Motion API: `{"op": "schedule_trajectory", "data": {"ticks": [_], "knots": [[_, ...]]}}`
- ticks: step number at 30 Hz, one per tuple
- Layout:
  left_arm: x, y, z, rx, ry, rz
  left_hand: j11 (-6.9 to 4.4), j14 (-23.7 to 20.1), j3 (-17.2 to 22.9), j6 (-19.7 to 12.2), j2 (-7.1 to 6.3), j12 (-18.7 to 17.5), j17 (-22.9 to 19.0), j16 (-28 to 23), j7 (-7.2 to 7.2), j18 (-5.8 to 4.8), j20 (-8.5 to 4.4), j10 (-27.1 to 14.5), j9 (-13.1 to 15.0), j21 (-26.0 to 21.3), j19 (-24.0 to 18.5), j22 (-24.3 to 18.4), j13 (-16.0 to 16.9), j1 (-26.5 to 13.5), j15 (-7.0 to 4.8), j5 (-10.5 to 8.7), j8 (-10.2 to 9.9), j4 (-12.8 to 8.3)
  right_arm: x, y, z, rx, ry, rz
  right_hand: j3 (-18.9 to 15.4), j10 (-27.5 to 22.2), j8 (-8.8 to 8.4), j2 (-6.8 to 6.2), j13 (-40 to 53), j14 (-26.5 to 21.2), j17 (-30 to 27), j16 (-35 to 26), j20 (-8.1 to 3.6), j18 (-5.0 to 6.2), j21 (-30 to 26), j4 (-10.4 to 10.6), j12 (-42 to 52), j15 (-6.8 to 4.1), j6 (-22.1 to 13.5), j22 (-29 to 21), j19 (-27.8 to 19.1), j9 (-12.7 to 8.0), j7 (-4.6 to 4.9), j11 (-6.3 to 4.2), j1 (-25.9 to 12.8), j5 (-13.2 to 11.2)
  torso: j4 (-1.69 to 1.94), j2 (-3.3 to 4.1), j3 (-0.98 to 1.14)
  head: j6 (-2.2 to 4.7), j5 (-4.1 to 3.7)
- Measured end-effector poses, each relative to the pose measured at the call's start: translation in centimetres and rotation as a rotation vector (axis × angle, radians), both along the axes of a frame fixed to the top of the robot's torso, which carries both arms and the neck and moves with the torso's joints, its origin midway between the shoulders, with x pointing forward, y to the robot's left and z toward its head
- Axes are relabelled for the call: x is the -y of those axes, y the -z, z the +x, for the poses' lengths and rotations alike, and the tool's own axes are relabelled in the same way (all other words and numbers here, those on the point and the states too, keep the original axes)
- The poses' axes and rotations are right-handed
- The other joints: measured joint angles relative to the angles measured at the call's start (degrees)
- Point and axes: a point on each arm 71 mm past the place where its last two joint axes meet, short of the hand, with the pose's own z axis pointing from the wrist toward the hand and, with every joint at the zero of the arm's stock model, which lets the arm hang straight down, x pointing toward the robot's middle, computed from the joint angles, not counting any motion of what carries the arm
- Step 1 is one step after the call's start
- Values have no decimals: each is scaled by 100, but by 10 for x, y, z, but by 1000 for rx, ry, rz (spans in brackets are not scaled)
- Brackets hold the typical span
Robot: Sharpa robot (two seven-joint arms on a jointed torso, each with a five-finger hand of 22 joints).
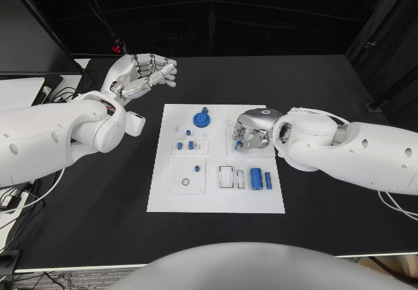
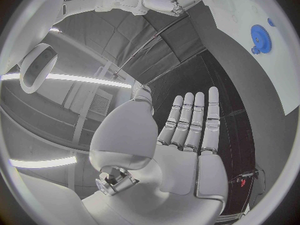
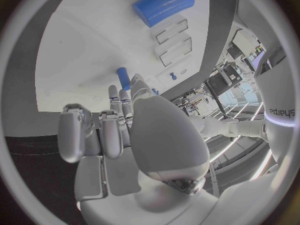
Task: Assemble the parts on the task board
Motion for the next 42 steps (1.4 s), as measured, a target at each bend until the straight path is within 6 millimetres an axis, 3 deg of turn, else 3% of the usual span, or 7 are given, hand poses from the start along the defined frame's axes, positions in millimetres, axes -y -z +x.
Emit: {"op": "schedule_trajectory", "data": {"ticks": [6, 23, 42], "knots": [[0, 0, 0, 0, 0, 0, 0, 0, 0, 0, 0, 0, -5, 0, 0, 0, 0, 0, 0, 0, 0, 0, 0, 0, 0, 0, 0, 0, -3, 2, 0, -8, -2, -9, 26, 95, 26, 0, -9, 21, 0, 0, -22, 0, 0, 26, 0, -21, 78, 0, 19, 0, -38, -29, 47, 0, 0, -1, 0, 0, 7], [0, 0, 0, 0, -1, 0, 0, 0, 0, 0, 0, -1, -5, 0, 0, 0, 0, 0, 1, 0, 0, 1, 0, 0, 0, 0, 0, 0, -5, 6, 1, -33, 6, -41, 59, 174, 36, 26, -14, 1, 0, 0, -21, 0, 0, 32, 0, -41, 151, -1, 19, -1, -34, -52, 73, 0, 0, -1, 1, 0, -4], [-1, 0, 0, 0, -1, 0, 0, 0, 0, 0, 0, -1, -4, 0, 0, 0, 0, 0, 1, 0, 0, 2, 0, 0, 0, 0, 0, 0, -6, 7, 1, -31, 13, -54, 284, 624, 206, 189, -21, 4, 0, 59, -146, -1, 45, 29, -30, -168, 638, -1, 19, 24, -196, -194, 312, -1, 0, 1, 2, 0, -31]]}}
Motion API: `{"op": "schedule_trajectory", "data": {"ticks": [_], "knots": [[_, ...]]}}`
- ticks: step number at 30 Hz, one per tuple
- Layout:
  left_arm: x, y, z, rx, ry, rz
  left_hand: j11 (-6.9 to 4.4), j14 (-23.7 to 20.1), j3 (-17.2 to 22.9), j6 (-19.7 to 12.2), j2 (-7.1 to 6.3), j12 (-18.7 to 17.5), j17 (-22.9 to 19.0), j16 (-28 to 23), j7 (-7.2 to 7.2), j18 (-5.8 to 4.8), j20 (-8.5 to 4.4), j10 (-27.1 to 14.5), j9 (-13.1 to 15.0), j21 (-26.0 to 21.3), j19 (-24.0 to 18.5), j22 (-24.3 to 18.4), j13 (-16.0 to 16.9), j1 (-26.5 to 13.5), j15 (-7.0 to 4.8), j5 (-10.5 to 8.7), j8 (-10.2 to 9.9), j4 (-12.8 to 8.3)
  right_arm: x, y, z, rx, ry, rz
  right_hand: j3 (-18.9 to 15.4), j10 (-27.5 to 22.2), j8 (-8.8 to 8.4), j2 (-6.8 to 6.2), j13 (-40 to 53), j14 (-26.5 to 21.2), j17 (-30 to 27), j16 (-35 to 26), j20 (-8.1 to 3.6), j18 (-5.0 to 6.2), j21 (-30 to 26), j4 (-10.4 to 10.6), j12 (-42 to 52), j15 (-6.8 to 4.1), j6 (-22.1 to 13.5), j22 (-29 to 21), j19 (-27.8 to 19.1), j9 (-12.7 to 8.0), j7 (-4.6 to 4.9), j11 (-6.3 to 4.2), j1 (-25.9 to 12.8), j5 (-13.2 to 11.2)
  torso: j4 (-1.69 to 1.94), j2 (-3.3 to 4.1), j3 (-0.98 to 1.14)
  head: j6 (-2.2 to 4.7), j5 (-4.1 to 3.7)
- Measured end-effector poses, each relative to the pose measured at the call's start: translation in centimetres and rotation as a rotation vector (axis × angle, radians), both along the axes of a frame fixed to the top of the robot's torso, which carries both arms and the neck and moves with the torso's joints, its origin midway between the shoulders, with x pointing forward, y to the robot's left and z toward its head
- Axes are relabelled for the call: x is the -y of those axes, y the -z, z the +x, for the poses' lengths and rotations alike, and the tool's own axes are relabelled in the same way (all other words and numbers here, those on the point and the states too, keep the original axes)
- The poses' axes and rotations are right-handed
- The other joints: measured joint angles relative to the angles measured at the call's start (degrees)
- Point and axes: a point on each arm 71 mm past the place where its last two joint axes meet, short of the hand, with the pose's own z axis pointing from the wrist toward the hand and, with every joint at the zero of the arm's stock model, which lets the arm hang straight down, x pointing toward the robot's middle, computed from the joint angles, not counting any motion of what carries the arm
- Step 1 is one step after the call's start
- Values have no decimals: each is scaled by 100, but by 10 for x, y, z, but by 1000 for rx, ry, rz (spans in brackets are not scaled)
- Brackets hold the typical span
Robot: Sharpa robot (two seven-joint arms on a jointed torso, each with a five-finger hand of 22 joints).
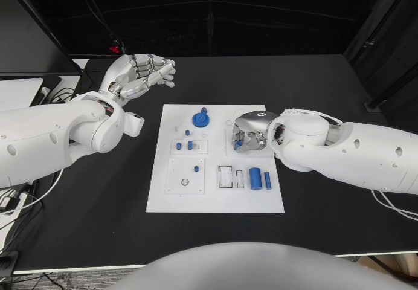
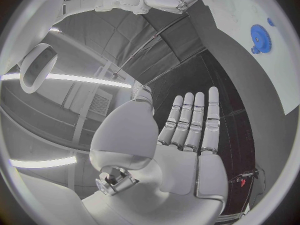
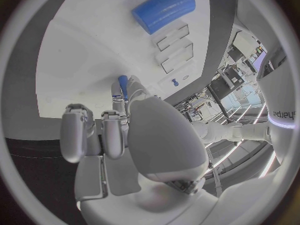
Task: Assemble the parts on the task board
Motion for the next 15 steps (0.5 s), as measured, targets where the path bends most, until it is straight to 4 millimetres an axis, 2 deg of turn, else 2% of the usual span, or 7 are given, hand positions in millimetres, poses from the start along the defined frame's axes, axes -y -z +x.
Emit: {"op": "schedule_trajectory", "data": {"ticks": [3, 15], "knots": [[0, 0, 0, 0, 0, 0, 0, 0, 0, 0, 0, 0, 0, 0, 0, 0, 0, 0, 0, 0, 0, 0, 0, 0, 0, 0, 0, 0, 0, 0, 0, 6, -1, 3, 41, 52, 12, 4, -3, -4, 0, 0, -41, 1, 26, -5, -25, -38, 25, 0, 1, 8, -16, -10, 55, 0, 0, 1, 0, 0, -1], [-2, 0, 0, 0, -3, 0, 0, 0, -15, -21, 23, 27, -14, 0, 21, 0, 0, 0, 1, 0, 0, -6, 0, 23, 0, 22, 38, -15, 6, -5, -6, 59, -14, 51, 89, 174, 44, 21, -11, -4, 0, 0, -40, 0, 49, 5, -87, -37, 157, 0, 1, 8, -25, -10, 114, -7, 0, 0, 1, 0, 19]]}}
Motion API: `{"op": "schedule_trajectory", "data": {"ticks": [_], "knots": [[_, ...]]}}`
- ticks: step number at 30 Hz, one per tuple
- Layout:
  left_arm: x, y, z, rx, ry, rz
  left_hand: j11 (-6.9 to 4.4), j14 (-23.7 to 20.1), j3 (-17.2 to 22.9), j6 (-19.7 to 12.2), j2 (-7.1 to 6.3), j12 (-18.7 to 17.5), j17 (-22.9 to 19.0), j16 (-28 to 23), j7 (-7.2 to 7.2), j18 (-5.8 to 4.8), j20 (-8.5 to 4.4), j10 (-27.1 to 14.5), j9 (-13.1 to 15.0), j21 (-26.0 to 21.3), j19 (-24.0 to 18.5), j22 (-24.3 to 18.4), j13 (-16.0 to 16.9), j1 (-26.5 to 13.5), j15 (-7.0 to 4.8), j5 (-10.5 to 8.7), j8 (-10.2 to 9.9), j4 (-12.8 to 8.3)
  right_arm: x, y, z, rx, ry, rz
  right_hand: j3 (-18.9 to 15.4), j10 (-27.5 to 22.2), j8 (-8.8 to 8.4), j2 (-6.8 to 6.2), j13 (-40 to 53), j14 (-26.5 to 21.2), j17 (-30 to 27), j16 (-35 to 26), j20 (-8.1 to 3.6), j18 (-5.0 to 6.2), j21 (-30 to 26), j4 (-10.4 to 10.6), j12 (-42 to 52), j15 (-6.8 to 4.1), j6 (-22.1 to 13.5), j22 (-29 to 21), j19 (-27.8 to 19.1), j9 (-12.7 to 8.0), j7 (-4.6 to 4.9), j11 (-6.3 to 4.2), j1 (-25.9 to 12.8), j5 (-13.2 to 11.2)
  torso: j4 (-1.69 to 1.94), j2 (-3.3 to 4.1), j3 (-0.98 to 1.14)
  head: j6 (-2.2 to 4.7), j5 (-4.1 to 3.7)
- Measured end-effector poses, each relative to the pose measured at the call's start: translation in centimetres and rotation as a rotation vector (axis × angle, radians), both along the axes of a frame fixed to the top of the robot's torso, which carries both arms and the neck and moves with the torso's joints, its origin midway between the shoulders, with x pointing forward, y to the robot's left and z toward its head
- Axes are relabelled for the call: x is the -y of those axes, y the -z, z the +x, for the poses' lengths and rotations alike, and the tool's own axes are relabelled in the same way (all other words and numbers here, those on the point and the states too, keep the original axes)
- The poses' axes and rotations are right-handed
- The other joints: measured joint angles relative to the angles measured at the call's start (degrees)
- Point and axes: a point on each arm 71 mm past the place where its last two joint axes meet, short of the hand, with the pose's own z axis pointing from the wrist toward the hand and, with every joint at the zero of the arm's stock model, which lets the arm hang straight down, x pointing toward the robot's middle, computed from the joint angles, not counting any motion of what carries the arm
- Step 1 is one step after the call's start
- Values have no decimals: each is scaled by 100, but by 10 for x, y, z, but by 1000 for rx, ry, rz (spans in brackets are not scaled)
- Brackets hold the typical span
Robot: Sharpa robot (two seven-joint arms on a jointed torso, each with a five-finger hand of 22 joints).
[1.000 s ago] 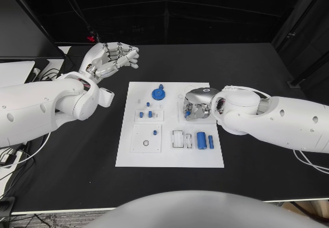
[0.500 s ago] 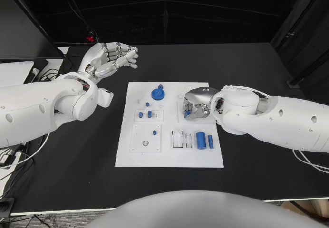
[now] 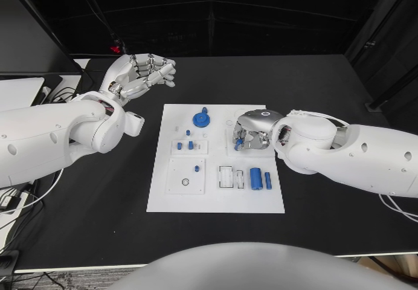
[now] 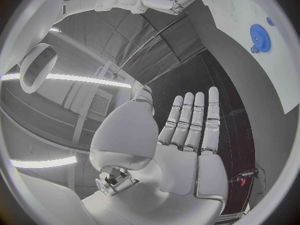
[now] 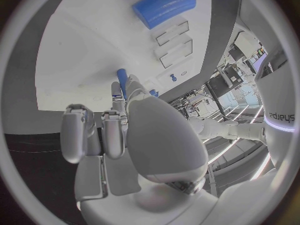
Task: Assemble the parts on the task board
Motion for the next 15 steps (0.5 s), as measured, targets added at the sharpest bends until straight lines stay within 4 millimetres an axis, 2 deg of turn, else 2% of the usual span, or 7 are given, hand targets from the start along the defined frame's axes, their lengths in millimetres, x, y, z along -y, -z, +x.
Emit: {"op": "schedule_trajectory", "data": {"ticks": [15], "knots": [[0, 0, 0, 0, -1, 0, 0, 0, 0, 0, 0, 0, 1, 0, 0, 0, 0, 0, 0, 0, 0, 0, 0, 0, 0, 0, 0, 0, 7, -22, -17, 74, -36, 66, 16, 51, -7, 0, -3, 0, 0, 12, 0, 0, 29, 16, -27, 0, 18, 0, 0, 0, -5, -12, 0, 8, -1, -2, -2, 0, 17]]}}
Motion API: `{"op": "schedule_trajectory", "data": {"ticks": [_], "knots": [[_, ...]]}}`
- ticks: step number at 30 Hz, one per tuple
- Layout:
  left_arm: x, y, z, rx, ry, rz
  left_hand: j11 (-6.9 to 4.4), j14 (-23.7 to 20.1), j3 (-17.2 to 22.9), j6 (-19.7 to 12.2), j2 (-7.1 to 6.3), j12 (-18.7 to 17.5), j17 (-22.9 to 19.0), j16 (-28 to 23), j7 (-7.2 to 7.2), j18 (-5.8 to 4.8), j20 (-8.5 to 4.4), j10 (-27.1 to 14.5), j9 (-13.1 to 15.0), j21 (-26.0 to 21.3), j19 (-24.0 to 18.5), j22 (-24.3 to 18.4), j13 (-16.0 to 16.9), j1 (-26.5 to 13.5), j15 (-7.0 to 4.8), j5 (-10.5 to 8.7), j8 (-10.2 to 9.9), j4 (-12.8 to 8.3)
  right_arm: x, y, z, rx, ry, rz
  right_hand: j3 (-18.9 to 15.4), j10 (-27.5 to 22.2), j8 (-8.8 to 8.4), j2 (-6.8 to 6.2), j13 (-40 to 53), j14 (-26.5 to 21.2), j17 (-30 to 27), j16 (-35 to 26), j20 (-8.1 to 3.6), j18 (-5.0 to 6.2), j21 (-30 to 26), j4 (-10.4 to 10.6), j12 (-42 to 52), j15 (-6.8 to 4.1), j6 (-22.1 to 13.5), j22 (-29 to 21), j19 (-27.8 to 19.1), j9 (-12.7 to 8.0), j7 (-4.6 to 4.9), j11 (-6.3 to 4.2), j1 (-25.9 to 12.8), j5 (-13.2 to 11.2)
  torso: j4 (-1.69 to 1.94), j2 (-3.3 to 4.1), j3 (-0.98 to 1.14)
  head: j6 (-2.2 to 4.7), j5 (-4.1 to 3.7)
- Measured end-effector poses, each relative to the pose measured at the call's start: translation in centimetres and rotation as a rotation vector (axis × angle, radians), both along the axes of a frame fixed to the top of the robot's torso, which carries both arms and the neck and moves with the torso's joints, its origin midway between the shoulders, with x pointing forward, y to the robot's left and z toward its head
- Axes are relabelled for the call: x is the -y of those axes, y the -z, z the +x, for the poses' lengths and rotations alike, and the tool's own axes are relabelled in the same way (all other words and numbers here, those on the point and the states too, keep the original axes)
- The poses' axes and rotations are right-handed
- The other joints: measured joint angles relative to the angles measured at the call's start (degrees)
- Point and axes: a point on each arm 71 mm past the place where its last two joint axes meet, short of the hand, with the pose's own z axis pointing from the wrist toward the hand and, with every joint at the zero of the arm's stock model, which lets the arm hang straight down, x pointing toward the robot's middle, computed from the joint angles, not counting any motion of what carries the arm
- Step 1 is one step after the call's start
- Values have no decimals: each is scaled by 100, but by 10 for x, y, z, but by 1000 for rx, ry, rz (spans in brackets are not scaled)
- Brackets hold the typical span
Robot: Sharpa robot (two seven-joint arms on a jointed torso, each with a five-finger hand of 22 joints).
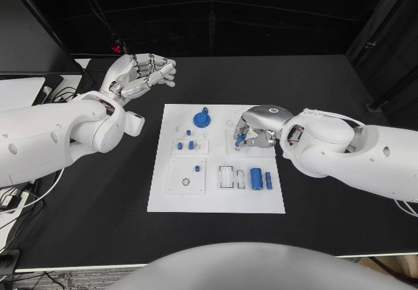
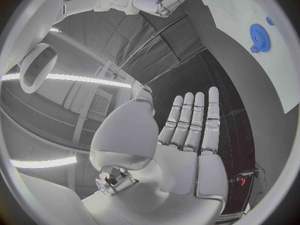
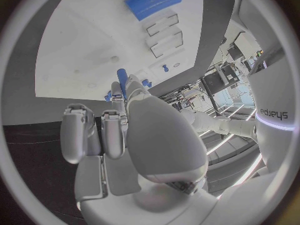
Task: Assemble the parts on the task board
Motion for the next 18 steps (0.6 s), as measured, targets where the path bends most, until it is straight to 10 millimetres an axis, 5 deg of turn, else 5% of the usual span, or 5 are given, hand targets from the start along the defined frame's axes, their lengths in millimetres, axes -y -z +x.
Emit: {"op": "schedule_trajectory", "data": {"ticks": [18], "knots": [[0, 0, -1, 0, 1, -1, -20, 0, 0, 0, 0, 0, -8, 24, 0, -1, 0, -20, 0, 0, 0, 1, 0, 0, 0, 0, 0, 0, -21, -17, -8, 51, -75, 55, 53, 112, 9, -46, 0, 0, 0, 27, -19, 0, 67, -21, -42, 0, 42, 0, -19, 0, -2, -29, 45, -1, 24, -3, 0, 0, 69]]}}
